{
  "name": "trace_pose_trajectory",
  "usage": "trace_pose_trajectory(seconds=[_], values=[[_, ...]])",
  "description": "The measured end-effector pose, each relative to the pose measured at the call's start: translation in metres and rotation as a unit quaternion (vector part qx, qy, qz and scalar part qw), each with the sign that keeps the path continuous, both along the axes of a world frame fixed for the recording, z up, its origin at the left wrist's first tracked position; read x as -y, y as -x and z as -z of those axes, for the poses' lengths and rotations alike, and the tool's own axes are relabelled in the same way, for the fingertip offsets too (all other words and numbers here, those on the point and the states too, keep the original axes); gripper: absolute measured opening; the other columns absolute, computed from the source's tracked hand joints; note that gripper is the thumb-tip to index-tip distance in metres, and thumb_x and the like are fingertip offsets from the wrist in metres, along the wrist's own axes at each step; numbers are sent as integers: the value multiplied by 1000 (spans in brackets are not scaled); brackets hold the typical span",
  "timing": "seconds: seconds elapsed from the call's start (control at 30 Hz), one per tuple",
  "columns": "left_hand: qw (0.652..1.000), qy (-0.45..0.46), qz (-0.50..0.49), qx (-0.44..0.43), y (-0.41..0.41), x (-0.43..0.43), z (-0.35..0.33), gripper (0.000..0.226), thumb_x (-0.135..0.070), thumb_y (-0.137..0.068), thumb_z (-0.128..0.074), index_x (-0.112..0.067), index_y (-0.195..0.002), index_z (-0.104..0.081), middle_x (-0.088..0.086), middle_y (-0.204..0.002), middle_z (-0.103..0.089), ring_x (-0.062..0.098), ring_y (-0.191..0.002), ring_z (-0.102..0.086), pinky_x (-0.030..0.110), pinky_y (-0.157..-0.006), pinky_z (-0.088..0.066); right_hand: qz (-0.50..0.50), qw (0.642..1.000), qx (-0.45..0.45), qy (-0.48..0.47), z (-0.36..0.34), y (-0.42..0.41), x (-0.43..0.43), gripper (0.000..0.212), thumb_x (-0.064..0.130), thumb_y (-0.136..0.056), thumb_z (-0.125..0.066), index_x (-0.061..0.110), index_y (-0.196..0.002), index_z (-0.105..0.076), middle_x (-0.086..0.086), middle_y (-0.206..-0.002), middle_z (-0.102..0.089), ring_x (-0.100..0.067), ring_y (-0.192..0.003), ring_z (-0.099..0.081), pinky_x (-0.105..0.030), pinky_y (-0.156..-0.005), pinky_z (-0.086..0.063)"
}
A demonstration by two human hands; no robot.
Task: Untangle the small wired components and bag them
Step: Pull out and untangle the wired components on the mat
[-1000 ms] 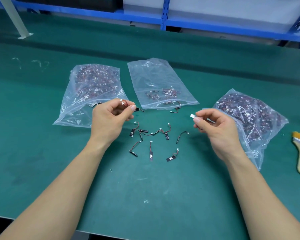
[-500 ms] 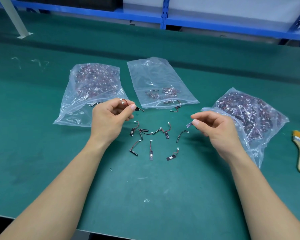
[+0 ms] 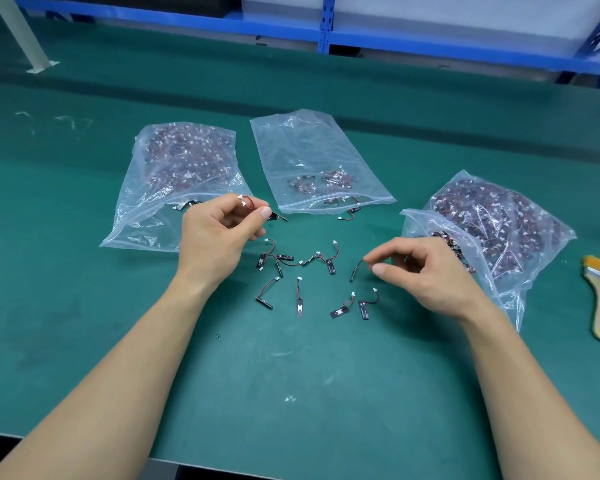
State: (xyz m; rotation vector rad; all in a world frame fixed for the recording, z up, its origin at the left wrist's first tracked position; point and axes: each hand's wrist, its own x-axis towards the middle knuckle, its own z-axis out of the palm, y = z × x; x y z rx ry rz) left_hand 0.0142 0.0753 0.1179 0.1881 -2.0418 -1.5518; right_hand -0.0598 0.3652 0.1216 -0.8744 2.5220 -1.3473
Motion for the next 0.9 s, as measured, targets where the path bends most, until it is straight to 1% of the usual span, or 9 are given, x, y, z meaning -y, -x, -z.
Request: trace_pose_trajectory(seconds=[0.1, 0.2, 0.37, 0.47, 0.53, 0.6, 0.73, 0.8, 0.9], values=[[999, -15, 31, 6, -1, -5, 1, 15, -11, -87, -76, -24, -80, -74, -7, -73, -72, 14, -60, -68, 22, -62, -55, 28, 998, 3, 55, -1, -5, 9, 17, 11, -88, -76, 28, -86, -77, 15, -57, -54, -6, -55, -37, -13, -55, -31], [997, -10, 75, 16, -2, -14, 4, 11, -12, -85, -77, -23, -83, -76, -3, -69, -72, 15, -60, -68, 26, -61, -56, 39, 996, -15, 84, -1, -16, 29, 12, 13, -86, -78, 24, -88, -76, 26, -61, -59, -5, -52, -36, -10, -55, -32], [988, -3, 150, 37, -4, -25, 7, 7, -15, -84, -77, -22, -82, -77, 2, -73, -73, 15, -61, -68, 31, -64, -58, 50, 991, -80, 96, -2, -31, 70, 28, 29, -77, -87, 23, -101, -74, 14, -89, -71, -10, -56, -38, -17, -58, -39], [982, 9, 183, 36, -5, -28, 9, 3, -15, -85, -75, -17, -85, -78, 3, -77, -74, 15, -62, -68, 33, -63, -59, 42, 990, -73, 112, -1, -33, 79, 14, 28, -80, -84, 25, -92, -76, 15, -83, -72, -8, -56, -40, -18, -59, -41], [981, 6, 189, 34, -5, -29, 9, 7, -13, -86, -76, -20, -84, -78, -1, -75, -74, 12, -61, -68, 22, -60, -55, 34, 990, -51, 128, 0, -32, 76, 8, 25, -82, -83, 28, -87, -77, 16, -80, -73, -6, -57, -44, -17, -59, -41], [980, -2, 194, 38, -5, -30, 9, 10, -13, -85, -76, -23, -83, -77, -3, -75, -74, 11, -60, -68, 18, -60, -54, 40, 990, -45, 130, 0, -31, 71, 14, 20, -83, -82, 32, -84, -76, 19, -79, -73, -10, -60, -52, -15, -60, -41], [981, -25, 186, 47, -4, -30, 11, 7, -12, -82, -80, -19, -83, -77, -5, -74, -73, 14, -61, -68, 32, -66, -61, 78, 988, -57, 119, -2, -29, 62, 23, 14, -83, -80, 37, -82, -74, 24, -75, -71, -10, -65, -58, -17, -60, -44], [983, -30, 177, 43, -4, -30, 10, 12, -16, -77, -81, -18, -88, -75, -5, -72, -70, 16, -60, -68, 32, -67, -62, 83, 987, -51, 124, -6, -27, 51, 24, 14, -83, -79, 37, -82, -74, 24, -74, -70, -4, -65, -57, -16, -60, -43], [986, -33, 156, 38, -4, -28, 7, 18, -16, -75, -82, -19, -90, -72, -2, -71, -70, 18, -57, -68, 33, -65, -60, 80, 989, -44, 118, -14, -20, 27, 27, 8, -83, -79, 35, -79, -75, 17, -71, -70, -5, -64, -57, -24, -60, -45]])
